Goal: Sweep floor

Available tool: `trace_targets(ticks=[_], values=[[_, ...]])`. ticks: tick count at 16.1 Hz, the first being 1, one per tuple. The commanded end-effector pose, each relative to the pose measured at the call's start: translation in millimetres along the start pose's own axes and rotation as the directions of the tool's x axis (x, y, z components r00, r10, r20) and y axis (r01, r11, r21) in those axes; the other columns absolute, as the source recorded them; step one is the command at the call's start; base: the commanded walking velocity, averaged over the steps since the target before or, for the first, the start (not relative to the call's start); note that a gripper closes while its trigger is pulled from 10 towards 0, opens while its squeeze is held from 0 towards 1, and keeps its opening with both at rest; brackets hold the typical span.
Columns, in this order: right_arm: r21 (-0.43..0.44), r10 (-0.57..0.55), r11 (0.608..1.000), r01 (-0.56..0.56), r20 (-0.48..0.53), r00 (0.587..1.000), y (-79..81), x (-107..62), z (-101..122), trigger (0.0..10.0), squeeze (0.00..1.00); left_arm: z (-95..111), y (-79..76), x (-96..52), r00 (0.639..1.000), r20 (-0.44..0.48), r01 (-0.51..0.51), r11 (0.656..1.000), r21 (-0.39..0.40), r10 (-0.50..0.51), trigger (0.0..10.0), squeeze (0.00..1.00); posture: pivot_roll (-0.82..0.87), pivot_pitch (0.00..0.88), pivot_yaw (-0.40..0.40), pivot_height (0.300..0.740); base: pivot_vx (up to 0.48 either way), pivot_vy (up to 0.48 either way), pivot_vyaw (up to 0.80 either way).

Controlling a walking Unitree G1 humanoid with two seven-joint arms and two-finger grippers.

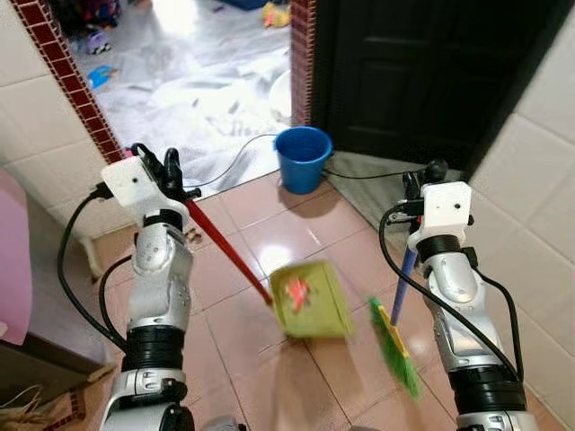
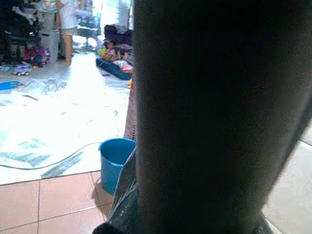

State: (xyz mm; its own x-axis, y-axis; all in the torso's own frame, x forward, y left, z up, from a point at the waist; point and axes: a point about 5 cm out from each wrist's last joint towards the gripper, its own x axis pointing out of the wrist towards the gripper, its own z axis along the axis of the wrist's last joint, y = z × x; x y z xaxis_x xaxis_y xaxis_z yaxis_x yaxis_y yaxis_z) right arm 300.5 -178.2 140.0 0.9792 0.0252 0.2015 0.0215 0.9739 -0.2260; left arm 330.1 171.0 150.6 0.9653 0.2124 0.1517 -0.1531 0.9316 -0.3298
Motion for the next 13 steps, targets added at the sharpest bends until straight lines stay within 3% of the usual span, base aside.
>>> trace_targets(ticks=[1,6,13], values=[[-0.015,0.010,1.000,-0.009,0.080,0.997,1.1,4.3,14.7,10.0,0.00,26.7,-3.2,7.4,0.995,0.095,-0.006,0.999,-0.045,0.010,10.0,0.00,-0.10,0.000,0.058,0.740,0.461,0.000,0.00],[-0.019,0.018,1.000,-0.017,0.067,0.998,4.5,3.8,11.8,10.0,0.00,71.5,-20.8,19.3,0.974,0.225,-0.003,0.995,-0.102,0.026,10.0,0.00,-0.10,0.000,0.054,0.740,0.459,0.000,0.00],[-0.015,0.053,0.999,-0.052,0.071,0.996,8.5,2.0,10.8,10.0,0.00,88.3,-22.3,23.8,0.961,0.271,-0.040,0.996,-0.074,0.059,10.0,0.00,-0.10,0.000,0.053,0.740,0.448,0.035,0.00]])
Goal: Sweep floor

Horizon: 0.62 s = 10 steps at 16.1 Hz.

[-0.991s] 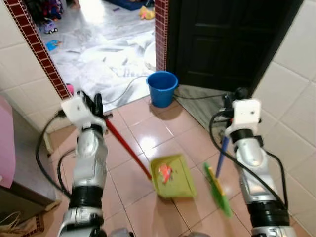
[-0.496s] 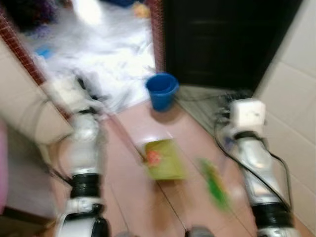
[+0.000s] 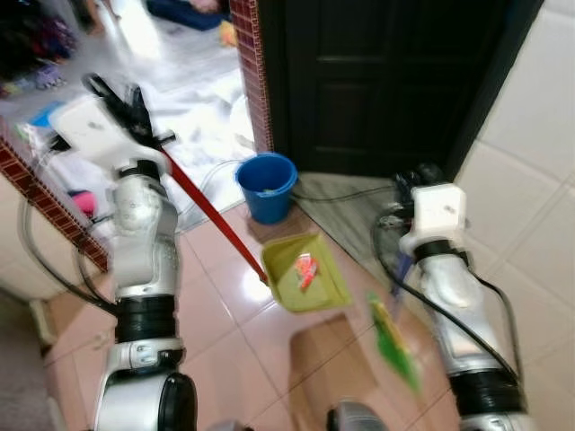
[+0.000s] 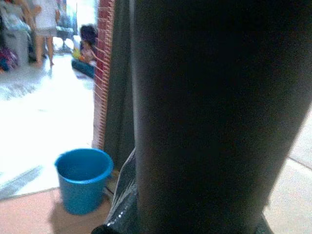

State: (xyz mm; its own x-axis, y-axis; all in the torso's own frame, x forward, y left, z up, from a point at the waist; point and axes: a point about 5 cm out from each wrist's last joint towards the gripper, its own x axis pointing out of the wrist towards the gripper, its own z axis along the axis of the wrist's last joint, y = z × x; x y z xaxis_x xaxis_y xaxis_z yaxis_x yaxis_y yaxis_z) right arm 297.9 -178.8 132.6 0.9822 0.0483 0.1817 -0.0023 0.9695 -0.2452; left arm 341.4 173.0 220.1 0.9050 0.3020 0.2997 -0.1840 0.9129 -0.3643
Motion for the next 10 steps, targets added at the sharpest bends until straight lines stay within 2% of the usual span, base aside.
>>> trace_targets(ticks=[1,6,10], values=[[0.002,0.026,1.000,-0.026,0.085,0.996,7.5,5.9,17.6,10.0,0.00,26.0,-0.8,5.6,0.995,0.099,-0.007,0.999,-0.038,0.011,10.0,0.00,-0.10,0.000,0.052,0.740,0.000,0.000,0.00],[0.002,0.036,0.999,-0.036,0.081,0.996,8.8,6.5,16.7,10.0,0.00,30.3,10.5,8.8,0.991,0.114,-0.066,0.998,-0.017,0.068,10.0,0.00,-0.10,0.000,0.050,0.740,0.295,0.379,0.00],[0.008,0.039,0.999,-0.040,0.085,0.996,10.0,7.2,17.3,10.0,0.00,49.9,2.3,19.7,0.980,0.185,-0.067,0.995,-0.072,0.080,10.0,0.00,-0.10,0.000,0.048,0.740,0.337,0.340,0.00]])
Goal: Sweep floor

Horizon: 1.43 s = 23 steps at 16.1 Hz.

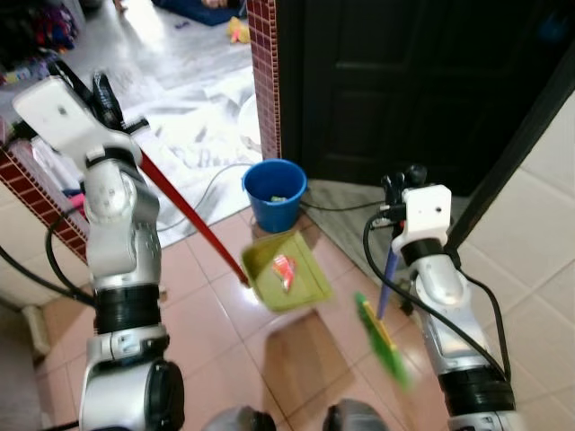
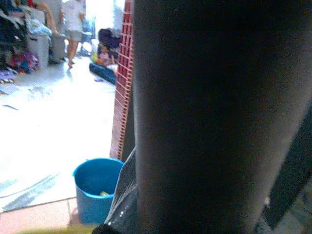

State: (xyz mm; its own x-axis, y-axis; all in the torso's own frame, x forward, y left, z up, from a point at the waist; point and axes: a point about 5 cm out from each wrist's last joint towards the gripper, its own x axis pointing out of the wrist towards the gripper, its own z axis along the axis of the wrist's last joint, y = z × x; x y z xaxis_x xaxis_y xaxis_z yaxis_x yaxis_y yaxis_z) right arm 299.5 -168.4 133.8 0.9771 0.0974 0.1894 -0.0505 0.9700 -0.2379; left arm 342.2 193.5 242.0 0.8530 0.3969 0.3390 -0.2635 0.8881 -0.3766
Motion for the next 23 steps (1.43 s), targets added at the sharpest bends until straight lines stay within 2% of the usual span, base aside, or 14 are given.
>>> trace_targets(ticks=[1,3,6,15,23], values=[[-0.008,-0.007,1.000,0.007,0.066,0.998,-0.1,5.2,14.0,10.0,0.00,31.3,-11.7,10.7,0.991,0.130,0.009,0.995,-0.095,0.004,10.0,0.00,-0.10,0.000,0.048,0.740,0.401,0.262,0.00],[-0.008,-0.007,1.000,0.008,0.064,0.998,0.0,5.5,13.5,10.0,0.00,38.9,-18.5,15.8,0.987,0.162,0.023,0.995,-0.097,-0.007,10.0,0.00,-0.10,0.000,0.052,0.740,0.433,0.000,0.00],[-0.006,-0.007,1.000,0.007,0.064,0.998,1.2,5.3,13.3,10.0,0.00,39.6,-23.7,18.4,0.985,0.174,0.023,0.997,-0.070,-0.011,10.0,0.00,-0.10,0.000,0.056,0.740,0.462,0.000,0.00],[0.005,-0.010,1.000,0.009,0.060,0.998,6.9,4.5,12.0,10.0,0.00,44.4,-33.4,15.4,0.968,0.248,0.035,0.998,0.051,-0.047,10.0,0.00,-0.09,0.000,0.068,0.740,0.480,0.000,0.00],[0.005,-0.005,1.000,0.005,0.063,0.998,7.5,5.9,12.2,10.0,0.00,44.7,-32.4,17.1,0.966,0.256,0.008,0.998,0.059,-0.023,10.0,0.00,-0.09,0.000,0.065,0.740,0.480,0.000,0.00]])
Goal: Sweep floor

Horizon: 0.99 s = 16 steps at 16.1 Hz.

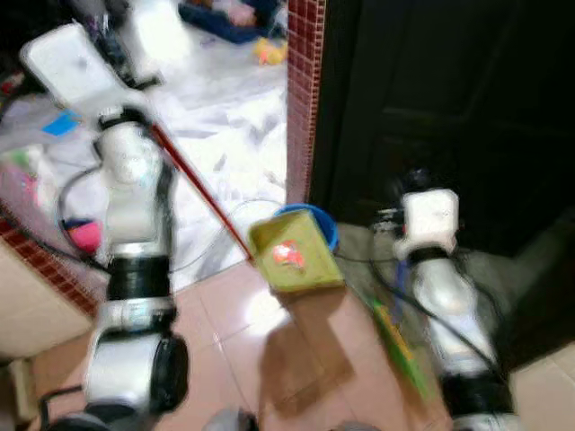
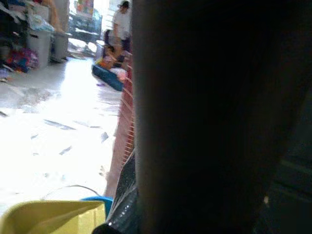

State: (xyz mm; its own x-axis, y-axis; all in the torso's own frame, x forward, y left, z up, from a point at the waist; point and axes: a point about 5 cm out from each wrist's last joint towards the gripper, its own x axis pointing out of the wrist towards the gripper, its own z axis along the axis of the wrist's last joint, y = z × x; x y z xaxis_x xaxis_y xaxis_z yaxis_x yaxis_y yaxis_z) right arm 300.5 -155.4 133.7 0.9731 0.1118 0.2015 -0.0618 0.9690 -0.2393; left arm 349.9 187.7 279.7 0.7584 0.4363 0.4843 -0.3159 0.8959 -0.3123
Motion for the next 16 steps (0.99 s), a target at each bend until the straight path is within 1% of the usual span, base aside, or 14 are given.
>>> trace_targets(ticks=[1,8,10,11,14,16], values=[[0.004,-0.016,1.000,0.016,0.048,0.999,-5.1,3.9,9.7,10.0,0.00,18.3,-8.5,3.3,0.996,0.089,0.019,1.000,-0.019,-0.018,10.0,0.00,-0.09,0.000,0.065,0.740,0.480,0.000,0.00],[0.006,-0.014,1.000,0.014,0.046,0.999,-3.9,3.3,9.2,10.0,0.00,16.3,-9.0,2.4,0.996,0.091,0.015,1.000,-0.002,-0.015,10.0,0.00,-0.09,0.000,0.065,0.740,0.480,0.000,0.00],[0.004,-0.015,1.000,0.015,0.045,0.999,-4.2,3.1,8.9,10.0,0.00,17.5,-10.1,1.9,0.994,0.107,0.027,1.000,0.003,-0.028,10.0,0.00,-0.09,0.000,0.065,0.740,0.480,0.000,0.00],[0.003,-0.015,1.000,0.015,0.045,0.999,-4.8,3.4,8.9,10.0,0.00,19.3,-11.3,1.4,0.992,0.122,0.031,0.999,0.026,-0.034,10.0,0.00,-0.09,0.000,0.064,0.740,0.000,0.000,0.00],[0.000,-0.015,1.000,0.015,0.045,0.999,-5.0,3.1,9.0,10.0,0.00,22.0,-12.6,0.7,0.988,0.151,0.033,0.998,0.054,-0.040,10.0,0.00,-0.09,0.000,0.064,0.740,0.000,0.000,0.00],[-0.001,-0.016,1.000,0.016,0.047,0.999,-4.9,3.4,9.7,10.0,0.00,23.6,-14.6,-0.9,0.982,0.185,0.019,0.995,0.100,-0.037,10.0,0.00,-0.10,0.000,0.062,0.740,0.000,0.000,0.00]])
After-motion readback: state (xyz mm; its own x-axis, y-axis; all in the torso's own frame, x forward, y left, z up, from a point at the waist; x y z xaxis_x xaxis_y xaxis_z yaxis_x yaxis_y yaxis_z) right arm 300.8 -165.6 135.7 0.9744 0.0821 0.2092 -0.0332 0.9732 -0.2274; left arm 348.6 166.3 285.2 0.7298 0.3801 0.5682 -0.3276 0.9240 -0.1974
